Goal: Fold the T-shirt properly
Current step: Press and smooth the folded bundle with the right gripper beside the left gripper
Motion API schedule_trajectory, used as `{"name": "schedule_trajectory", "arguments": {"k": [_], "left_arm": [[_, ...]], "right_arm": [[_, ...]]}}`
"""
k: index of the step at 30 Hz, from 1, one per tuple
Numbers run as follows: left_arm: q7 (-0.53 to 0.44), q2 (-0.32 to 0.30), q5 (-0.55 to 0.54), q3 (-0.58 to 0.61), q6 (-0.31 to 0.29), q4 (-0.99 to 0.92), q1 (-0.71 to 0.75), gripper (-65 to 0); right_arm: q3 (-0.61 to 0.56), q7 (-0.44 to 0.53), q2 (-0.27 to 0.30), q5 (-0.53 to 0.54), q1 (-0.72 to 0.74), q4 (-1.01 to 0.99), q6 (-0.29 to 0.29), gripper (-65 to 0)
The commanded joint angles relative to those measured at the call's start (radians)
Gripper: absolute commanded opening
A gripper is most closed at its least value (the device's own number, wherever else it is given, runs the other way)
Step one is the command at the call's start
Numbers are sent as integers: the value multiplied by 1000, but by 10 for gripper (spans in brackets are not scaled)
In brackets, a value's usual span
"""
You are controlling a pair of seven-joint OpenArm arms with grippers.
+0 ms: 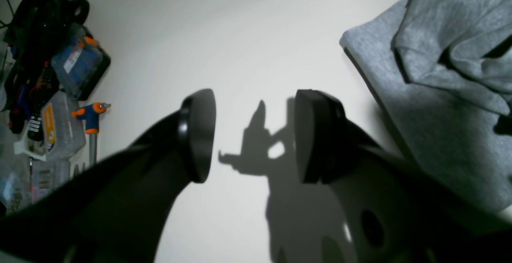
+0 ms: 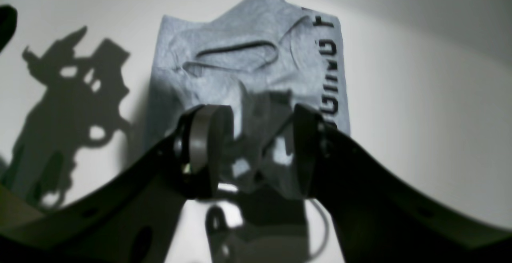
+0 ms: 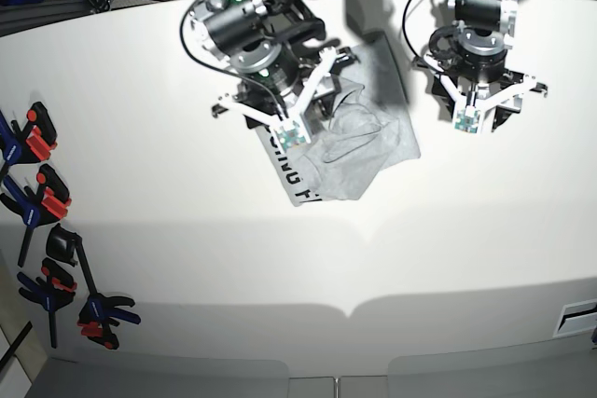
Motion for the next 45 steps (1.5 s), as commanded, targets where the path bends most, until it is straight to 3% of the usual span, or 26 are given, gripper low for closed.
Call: {"name": "schedule_trajectory", "arguments": {"k": [1,4,9,11,14,17,20,26,28,30,35,39,41,45], "left_arm": [[-20,-6,14,-2,8,18,-5,-355],[-20,-6,13,-2,8,18,-5,-356],[-20,-6,14,-2,8,18,-5,-356],[-20,-6,14,-2,8,18,-5,-355],[-20,-6,14,-2,8,18,-5,-355],[-21,-6,14,-2,8,18,-5,-355],[-21,-6,14,-2,8,18,-5,-355],[-23,-5,13,-2,8,18,-5,-356],[-28,-6,13,-2,8,18,-5,-355],[-28,-5,13,-2,8,18,-5,-356],[-27,-6,14,-2,8,18,-5,-356],[-27,-6,14,-2,8,18,-5,-355],[-27,-6,14,-2,8,18,-5,-356],[-27,-6,14,-2,8,18,-5,-356]], "right_arm": [[-2,35,-7,1,8,-2,-9,-382],[-2,69,-7,7,8,-51,-22,-382],[-2,47,-7,34,8,-83,-22,-406],[-2,49,-7,34,8,-83,-22,-470],[-3,42,-7,35,7,-83,-22,-650],[-3,25,-7,65,8,-83,-8,-650],[-4,-1,-7,149,8,-83,40,-650],[-17,0,-7,183,8,-83,53,-650],[-53,-13,-7,236,7,-83,131,-650],[-107,-39,-7,296,7,-83,172,-650],[-242,-54,-7,300,-18,-84,199,-650],[-279,-55,-7,271,-31,-83,201,-650],[-276,-25,-7,192,-31,-83,174,-650],[-276,53,-7,-80,-31,-76,-32,-650]]}}
